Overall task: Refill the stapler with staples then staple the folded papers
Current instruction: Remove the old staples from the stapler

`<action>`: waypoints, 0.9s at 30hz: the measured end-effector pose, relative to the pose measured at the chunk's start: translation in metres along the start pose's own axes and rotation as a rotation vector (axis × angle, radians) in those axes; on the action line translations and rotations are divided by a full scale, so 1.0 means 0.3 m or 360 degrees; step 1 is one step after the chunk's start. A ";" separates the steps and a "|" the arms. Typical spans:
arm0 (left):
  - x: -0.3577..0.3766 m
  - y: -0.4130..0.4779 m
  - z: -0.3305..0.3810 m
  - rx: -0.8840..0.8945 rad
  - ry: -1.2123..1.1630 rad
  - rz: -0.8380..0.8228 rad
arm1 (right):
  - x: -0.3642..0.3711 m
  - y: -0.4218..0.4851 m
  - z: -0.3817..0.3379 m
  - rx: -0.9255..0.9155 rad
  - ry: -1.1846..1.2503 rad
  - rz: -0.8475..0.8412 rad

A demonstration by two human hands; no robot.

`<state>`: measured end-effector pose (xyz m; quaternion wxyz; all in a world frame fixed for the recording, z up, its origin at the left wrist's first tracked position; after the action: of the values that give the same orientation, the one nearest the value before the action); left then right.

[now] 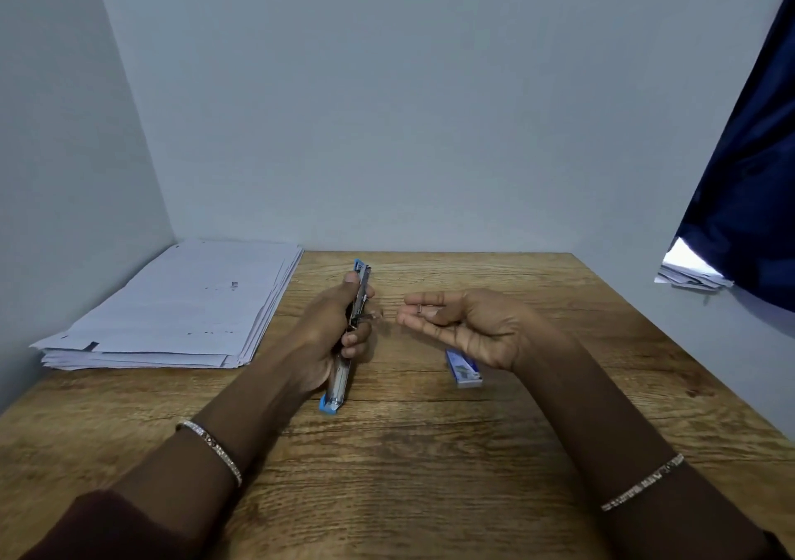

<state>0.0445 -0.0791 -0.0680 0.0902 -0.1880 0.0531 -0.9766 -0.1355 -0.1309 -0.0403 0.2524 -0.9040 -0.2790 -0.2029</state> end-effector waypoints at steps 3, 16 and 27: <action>-0.005 0.014 -0.014 -0.0079 -0.0323 -0.0078 | -0.013 0.007 -0.003 -0.0112 -0.0115 0.0114; -0.011 0.035 -0.046 -0.0253 -0.0462 -0.0331 | -0.009 0.064 0.042 -0.0893 -0.2385 0.0624; -0.009 0.040 -0.051 -0.0256 -0.0428 -0.0308 | -0.037 0.025 -0.025 -0.0873 -0.2213 0.0799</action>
<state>0.0432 -0.0892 -0.0847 -0.0132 -0.3277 0.1003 -0.9393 -0.1412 -0.1450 -0.0427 -0.1738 -0.8896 -0.1003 0.4104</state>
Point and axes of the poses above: each hand's wrist, its own y-axis towards the middle knuckle, its own x-axis out of the palm, z = x × y, the point moved 1 cm from there along y, towards the middle knuckle, and after that the axes turned 1 degree about z, right-handed, at the moved point
